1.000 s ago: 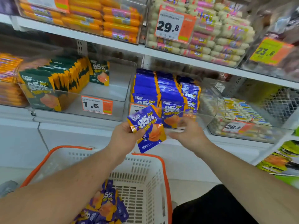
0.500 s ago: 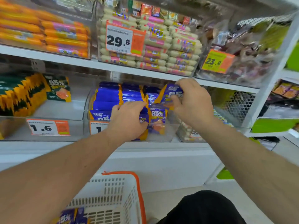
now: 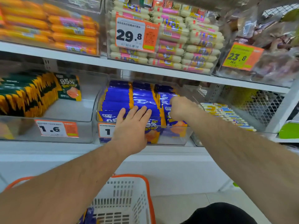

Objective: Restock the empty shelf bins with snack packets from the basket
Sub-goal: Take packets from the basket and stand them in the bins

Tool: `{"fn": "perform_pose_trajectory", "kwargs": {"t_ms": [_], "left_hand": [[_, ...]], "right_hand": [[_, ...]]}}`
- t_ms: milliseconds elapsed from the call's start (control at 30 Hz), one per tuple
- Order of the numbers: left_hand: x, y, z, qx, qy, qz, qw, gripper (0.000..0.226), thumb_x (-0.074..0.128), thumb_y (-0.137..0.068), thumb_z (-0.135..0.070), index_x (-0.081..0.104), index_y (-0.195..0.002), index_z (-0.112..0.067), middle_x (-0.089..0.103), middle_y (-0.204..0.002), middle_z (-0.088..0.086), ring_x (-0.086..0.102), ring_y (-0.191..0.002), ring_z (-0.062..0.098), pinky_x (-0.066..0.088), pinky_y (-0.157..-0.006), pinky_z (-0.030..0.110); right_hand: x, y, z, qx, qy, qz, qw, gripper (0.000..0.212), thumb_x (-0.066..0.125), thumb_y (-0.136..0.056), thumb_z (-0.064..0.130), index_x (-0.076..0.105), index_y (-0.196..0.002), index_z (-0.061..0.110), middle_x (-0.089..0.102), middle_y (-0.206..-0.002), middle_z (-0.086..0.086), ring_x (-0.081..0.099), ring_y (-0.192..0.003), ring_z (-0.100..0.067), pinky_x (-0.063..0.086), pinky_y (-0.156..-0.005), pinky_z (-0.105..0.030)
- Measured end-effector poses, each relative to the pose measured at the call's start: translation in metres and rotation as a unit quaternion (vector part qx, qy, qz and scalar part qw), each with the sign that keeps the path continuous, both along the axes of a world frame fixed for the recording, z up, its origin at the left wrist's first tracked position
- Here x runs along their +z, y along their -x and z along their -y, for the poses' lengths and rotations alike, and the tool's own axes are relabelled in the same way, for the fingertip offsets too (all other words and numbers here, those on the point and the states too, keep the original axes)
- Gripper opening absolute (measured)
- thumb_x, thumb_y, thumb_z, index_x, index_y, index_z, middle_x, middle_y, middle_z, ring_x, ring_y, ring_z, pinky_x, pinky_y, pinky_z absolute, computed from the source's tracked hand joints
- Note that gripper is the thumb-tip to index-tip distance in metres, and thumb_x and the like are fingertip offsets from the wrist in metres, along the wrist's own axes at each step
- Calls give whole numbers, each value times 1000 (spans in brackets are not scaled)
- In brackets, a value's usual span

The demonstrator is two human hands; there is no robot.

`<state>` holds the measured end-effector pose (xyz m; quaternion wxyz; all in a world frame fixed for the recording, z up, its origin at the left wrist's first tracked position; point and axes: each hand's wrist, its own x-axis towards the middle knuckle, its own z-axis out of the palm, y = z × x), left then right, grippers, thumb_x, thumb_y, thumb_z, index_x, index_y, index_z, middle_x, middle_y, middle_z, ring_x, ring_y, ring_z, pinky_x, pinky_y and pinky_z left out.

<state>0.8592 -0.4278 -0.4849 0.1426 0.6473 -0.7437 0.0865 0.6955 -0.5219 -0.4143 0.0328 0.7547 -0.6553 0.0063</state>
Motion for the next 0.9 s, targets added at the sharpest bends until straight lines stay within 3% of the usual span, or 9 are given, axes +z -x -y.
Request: {"fn": "perform_pose_trajectory", "kwargs": {"t_ms": [100,200,300,433,533,600,667,800,900], "left_hand": [[-1,0,1,-5,5,-3,1000,77,43,-97,-52,-1,-155,-29,1,-163,-8,-2,-150,16,-6,-119,46],[-1,-2,3,-9,-1,-5,1000,78,43,-97,-55,-2,-155,-29,0,-164,-8,-4,-150,16,-7,-118,47],[3,-3,5,-21,-29,-17,999,79,43,-96,-57,-2,-155,-29,-2,-164,-8,-7,-150,16,-8,-118,48],[13,-10,-1,-51,-44,-43,997,77,45,-96,-52,5,-156,-25,0,-164,-6,-6,-150,14,-8,-119,44],[10,-24,-16,-81,36,-71,994,65,56,-88,-34,34,-148,-20,29,-158,0,21,-147,21,9,-119,42],[4,-39,-30,-91,97,-82,988,48,52,-75,-30,60,-121,-15,59,-127,3,53,-118,29,34,-99,41],[-4,-59,-45,-74,101,-95,988,40,44,-68,-32,64,-97,-13,64,-100,4,60,-93,31,42,-77,39],[-32,-103,-76,-16,-35,-128,991,32,59,-84,-25,59,-115,-16,61,-115,2,55,-108,27,39,-88,36],[-55,-135,-99,12,-115,-167,979,32,59,-88,-23,57,-119,-21,60,-120,-1,56,-109,23,44,-90,34]], "right_hand": [[-11,1,11,-8,1,-9,1000,12,56,-91,10,45,-94,14,56,-97,-6,51,-84,-25,39,-71,-33],[-12,2,14,-20,28,28,999,12,57,-87,5,51,-95,11,61,-104,-11,55,-85,-28,43,-69,-33],[-6,-1,7,-10,93,102,990,35,59,-83,2,59,-117,10,60,-120,-14,60,-101,-33,51,-78,-37],[0,-29,-23,36,198,217,955,22,58,-87,11,64,-108,16,62,-114,-6,59,-102,-29,51,-85,-41],[-8,-59,-53,91,237,312,916,12,56,-86,10,66,-93,14,65,-101,-3,58,-92,-23,48,-81,-39],[-21,-82,-71,122,238,350,898,9,59,-83,9,66,-86,13,66,-92,-2,57,-85,-20,46,-76,-34],[-38,-105,-86,144,217,385,886,10,61,-80,6,68,-83,13,67,-88,0,54,-77,-15,43,-73,-28],[-83,-150,-105,178,149,409,882,10,63,-77,3,69,-79,11,68,-81,-2,54,-74,-14,43,-70,-26],[-123,-180,-117,193,91,410,887,10,63,-77,2,69,-77,9,64,-75,1,53,-71,-14,42,-69,-26]]}}
